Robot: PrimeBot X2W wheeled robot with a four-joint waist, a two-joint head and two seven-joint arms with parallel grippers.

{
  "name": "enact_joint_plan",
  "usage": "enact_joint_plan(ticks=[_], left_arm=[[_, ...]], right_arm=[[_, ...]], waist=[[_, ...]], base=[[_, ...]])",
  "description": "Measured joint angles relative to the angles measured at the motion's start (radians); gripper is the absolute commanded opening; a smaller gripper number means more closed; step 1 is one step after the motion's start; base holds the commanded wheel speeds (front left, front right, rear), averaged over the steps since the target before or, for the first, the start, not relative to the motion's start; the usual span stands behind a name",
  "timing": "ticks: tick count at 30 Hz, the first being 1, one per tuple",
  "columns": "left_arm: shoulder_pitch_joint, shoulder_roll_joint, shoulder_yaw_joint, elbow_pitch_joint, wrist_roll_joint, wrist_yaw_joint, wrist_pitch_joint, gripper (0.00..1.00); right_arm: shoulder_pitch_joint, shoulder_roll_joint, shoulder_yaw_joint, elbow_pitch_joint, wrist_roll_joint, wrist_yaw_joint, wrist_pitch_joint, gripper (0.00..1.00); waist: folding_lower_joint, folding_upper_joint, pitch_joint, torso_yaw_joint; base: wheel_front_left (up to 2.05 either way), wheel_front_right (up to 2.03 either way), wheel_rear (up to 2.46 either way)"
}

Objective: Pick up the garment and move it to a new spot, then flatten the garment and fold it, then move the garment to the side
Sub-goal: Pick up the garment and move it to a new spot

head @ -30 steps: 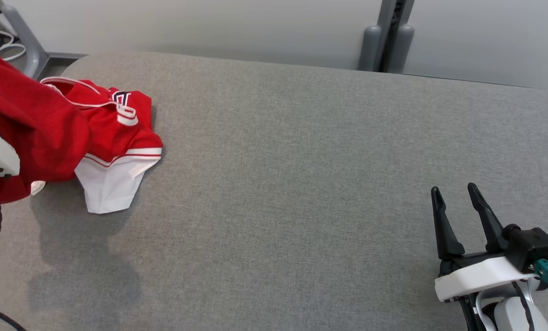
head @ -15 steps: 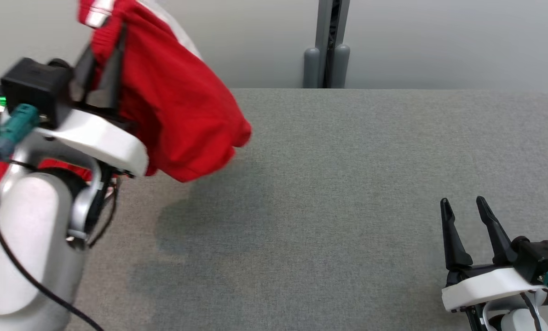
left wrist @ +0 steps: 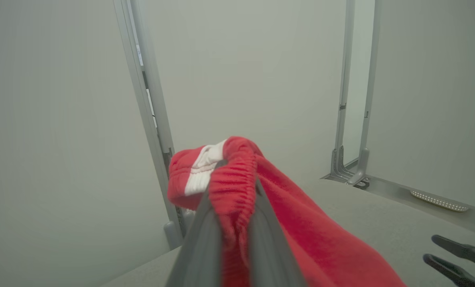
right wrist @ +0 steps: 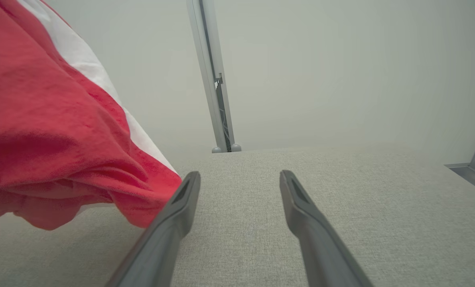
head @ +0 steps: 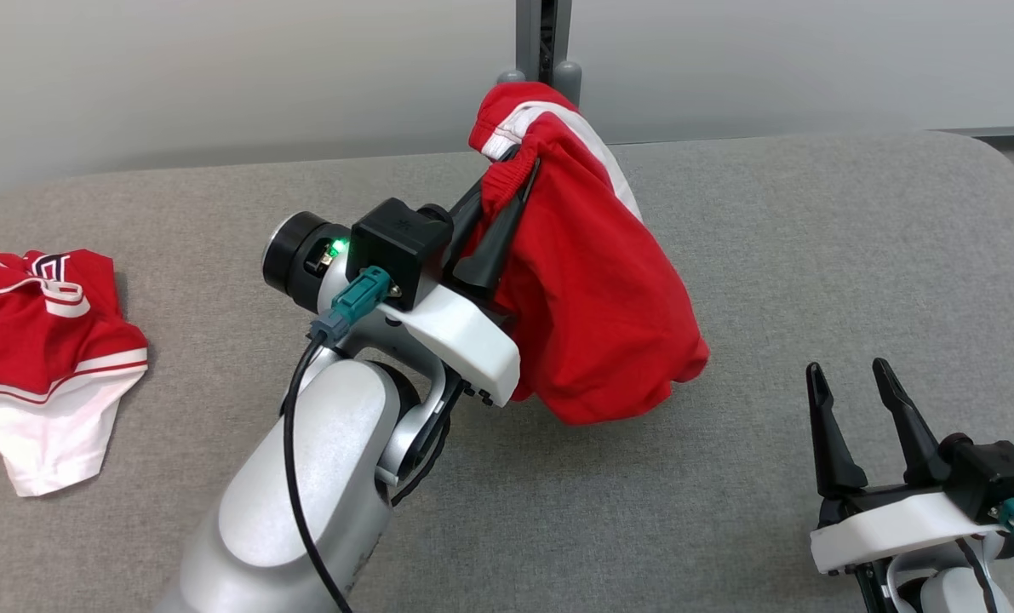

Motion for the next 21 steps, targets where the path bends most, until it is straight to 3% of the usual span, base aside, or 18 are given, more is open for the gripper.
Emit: enact_joint_plan(ticks=[5,13,21], left_arm=[[-0.006,-0.01,-0.009,0.138,-0.027,0.0,-0.028,0.0],[0.01,0.04,0.001,0.425,-0.048,-0.036,-0.067,0.0],[-0.001,0.049,0.011,0.649,-0.067,-0.07,-0.137,0.0]], right_arm=[[-0.002,0.0,0.004,-0.003,0.006,0.0,0.0,1.0],[-0.02,0.0,0.009,-0.004,0.007,0.0,0.0,1.0],[-0.023,0.0,0.012,-0.003,-0.001,0.0,0.0,1.0]], waist=[[0.0001,0.0,0.028,-0.02],[0.0,0.0,0.07,-0.039],[0.0,0.0,0.092,-0.046]], base=[[0.0,0.0,0.0],[0.0,0.0,0.0],[0.0,0.0,0.0]])
